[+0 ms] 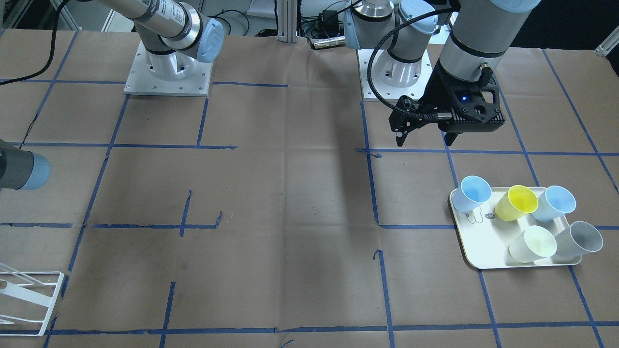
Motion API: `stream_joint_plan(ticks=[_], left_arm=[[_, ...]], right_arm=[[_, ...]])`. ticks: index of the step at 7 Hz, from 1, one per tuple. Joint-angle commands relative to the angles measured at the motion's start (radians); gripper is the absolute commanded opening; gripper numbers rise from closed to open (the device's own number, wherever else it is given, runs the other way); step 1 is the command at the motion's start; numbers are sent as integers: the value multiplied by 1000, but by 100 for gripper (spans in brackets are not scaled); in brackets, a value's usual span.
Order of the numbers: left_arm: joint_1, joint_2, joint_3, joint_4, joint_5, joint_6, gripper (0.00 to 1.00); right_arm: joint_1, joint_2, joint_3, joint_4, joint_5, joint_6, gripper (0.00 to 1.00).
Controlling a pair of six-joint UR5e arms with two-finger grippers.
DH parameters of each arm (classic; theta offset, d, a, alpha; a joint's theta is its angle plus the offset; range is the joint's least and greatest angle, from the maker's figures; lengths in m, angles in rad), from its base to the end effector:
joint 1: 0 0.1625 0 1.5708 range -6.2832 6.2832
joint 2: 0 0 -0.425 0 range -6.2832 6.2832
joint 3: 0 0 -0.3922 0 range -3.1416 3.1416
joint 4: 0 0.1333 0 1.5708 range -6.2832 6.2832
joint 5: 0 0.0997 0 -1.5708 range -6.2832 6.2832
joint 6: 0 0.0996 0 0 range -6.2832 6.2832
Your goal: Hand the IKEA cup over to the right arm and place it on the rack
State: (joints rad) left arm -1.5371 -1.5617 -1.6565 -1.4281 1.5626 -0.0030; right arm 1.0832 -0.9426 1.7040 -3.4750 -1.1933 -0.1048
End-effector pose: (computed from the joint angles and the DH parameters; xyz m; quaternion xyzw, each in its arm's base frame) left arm -0.1174 -0.4975 0.4647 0.0182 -0.9993 0.0331 0.0036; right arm -0.1587 -0.6621 0.2880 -0.0576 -0.8304 0.5541 0.0041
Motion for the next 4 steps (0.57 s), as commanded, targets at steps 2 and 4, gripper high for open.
stream_joint_plan(ticks=[2, 4], left_arm=[[0, 0, 0, -2, 0, 50, 99], [2, 0, 1, -27, 0, 55, 99]], right_arm=[[-3, -15, 46, 2, 0, -1, 26], [-6, -16, 48, 2, -2, -1, 26]])
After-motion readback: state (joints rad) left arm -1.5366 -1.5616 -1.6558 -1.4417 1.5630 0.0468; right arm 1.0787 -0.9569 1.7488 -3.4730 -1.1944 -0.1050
